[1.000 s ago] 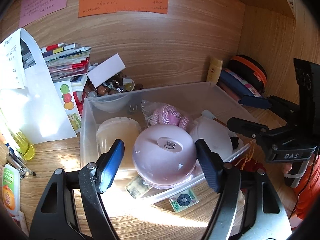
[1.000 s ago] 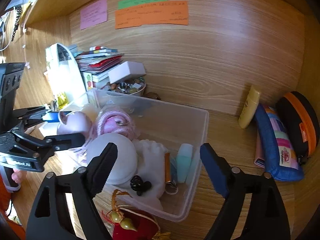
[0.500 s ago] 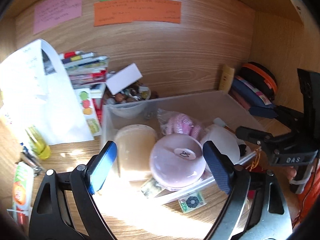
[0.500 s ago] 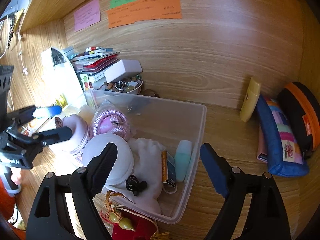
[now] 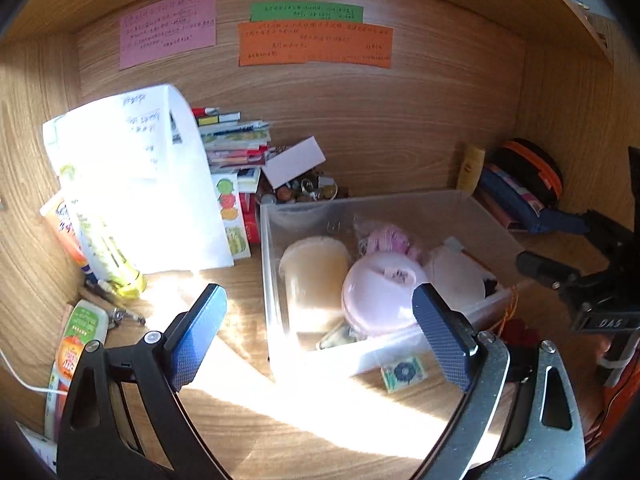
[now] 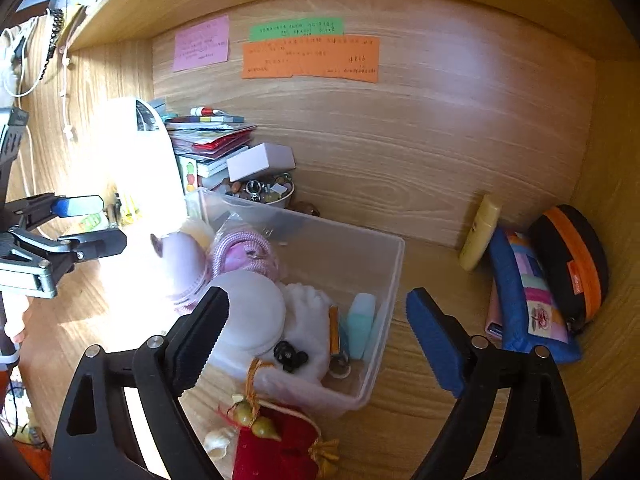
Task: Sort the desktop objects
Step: 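Grasp the small green square tile with left tool while right tool grasps the red velvet pouch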
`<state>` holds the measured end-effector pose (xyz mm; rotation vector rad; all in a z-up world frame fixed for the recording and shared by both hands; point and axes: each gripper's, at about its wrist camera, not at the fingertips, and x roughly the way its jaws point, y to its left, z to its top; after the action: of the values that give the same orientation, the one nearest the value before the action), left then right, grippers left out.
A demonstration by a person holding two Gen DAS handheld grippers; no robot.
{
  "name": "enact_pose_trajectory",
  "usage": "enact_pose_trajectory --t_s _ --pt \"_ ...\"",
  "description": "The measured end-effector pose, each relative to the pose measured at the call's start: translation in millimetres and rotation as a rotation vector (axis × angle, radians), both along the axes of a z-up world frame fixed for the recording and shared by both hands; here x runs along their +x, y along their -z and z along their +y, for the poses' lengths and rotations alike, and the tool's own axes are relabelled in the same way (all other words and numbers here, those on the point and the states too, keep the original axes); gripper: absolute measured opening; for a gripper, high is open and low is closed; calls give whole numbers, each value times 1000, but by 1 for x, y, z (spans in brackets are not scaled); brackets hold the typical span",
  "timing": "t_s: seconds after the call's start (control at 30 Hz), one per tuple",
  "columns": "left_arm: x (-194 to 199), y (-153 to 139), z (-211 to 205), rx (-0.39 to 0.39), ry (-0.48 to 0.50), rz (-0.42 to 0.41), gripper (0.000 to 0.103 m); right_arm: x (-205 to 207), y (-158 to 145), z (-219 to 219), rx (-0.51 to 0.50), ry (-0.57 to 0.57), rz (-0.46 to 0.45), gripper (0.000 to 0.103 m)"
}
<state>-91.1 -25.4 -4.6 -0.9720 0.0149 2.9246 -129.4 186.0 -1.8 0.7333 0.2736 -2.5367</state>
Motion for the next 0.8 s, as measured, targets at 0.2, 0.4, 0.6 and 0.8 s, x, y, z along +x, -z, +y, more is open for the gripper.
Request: enact_pose_trajectory --t_s 0.2,0.4,0.6,0.8 --pt "7 16 -12 26 -4 -67 95 24 1 8 55 7 26 90" --pt "18 34 -7 79 99 -144 95 40 4 20 50 6 -2 90" --pt "23 51 19 52 167 -190 86 50 19 28 83 29 -30 90" --pt "17 66 45 41 239 -247 73 56 33 29 87 -2 -46 82"
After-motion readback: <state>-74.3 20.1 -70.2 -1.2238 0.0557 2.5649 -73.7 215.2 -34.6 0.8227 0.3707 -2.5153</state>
